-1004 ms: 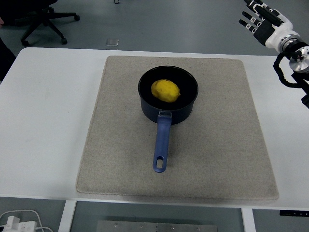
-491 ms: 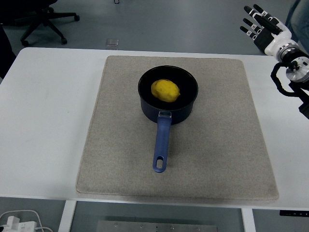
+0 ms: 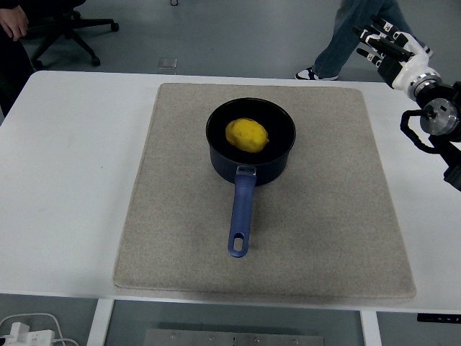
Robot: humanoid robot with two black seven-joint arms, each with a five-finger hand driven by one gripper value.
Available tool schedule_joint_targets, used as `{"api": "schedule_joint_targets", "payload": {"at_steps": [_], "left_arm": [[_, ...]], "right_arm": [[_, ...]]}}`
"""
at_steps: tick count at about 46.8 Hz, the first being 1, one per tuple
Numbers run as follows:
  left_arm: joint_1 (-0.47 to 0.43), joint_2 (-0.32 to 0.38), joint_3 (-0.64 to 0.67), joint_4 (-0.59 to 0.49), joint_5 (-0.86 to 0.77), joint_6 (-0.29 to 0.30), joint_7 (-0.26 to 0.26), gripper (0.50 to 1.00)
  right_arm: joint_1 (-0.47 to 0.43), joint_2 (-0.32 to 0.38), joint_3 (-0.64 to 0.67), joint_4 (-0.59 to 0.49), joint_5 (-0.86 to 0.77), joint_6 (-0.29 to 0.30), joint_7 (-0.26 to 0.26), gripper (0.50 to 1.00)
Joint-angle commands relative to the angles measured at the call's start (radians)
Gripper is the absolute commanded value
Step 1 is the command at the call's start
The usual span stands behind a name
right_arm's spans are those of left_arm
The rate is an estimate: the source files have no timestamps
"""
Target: Put the potato in the blue pot
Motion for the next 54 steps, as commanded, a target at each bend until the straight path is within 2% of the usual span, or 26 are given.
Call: {"api": "schedule_joint_targets", "payload": {"at_steps": [1, 7, 10, 22, 37, 54], "left_arm": [[0.0, 0.0, 0.001, 0.001, 0.0, -0.001, 0.0, 0.996], [-0.002, 0.0, 0.002, 0.001, 0.0, 0.001, 0.0, 0.996], [0.0, 0.0, 0.002, 0.001, 0.0, 0.001, 0.0, 0.996], [0.0, 0.0, 0.0, 0.003, 0.0, -0.001, 0.0, 0.996], [0.0, 0.0, 0.0, 0.003, 0.0, -0.001, 0.0, 0.996], [0.0, 0.0, 0.0, 0.003, 0.0, -0.001, 0.0, 0.996]], "right_arm": [[-0.002, 0.004, -0.001, 0.0, -0.001, -0.007, 0.009, 0.903], [-0.002, 0.012, -0.004, 0.002, -0.001, -0.005, 0.055, 0.903], [-0.002, 0.024, -0.002, 0.003, -0.001, -0.002, 0.061, 0.903], [-0.011, 0.035, -0.005, 0.006, -0.001, 0.003, 0.06, 0.923], [-0.034, 0.075, -0.002, 0.005, -0.03, -0.002, 0.06, 0.924], [-0.038, 0.082, -0.002, 0.003, -0.03, -0.005, 0.06, 0.926]]}}
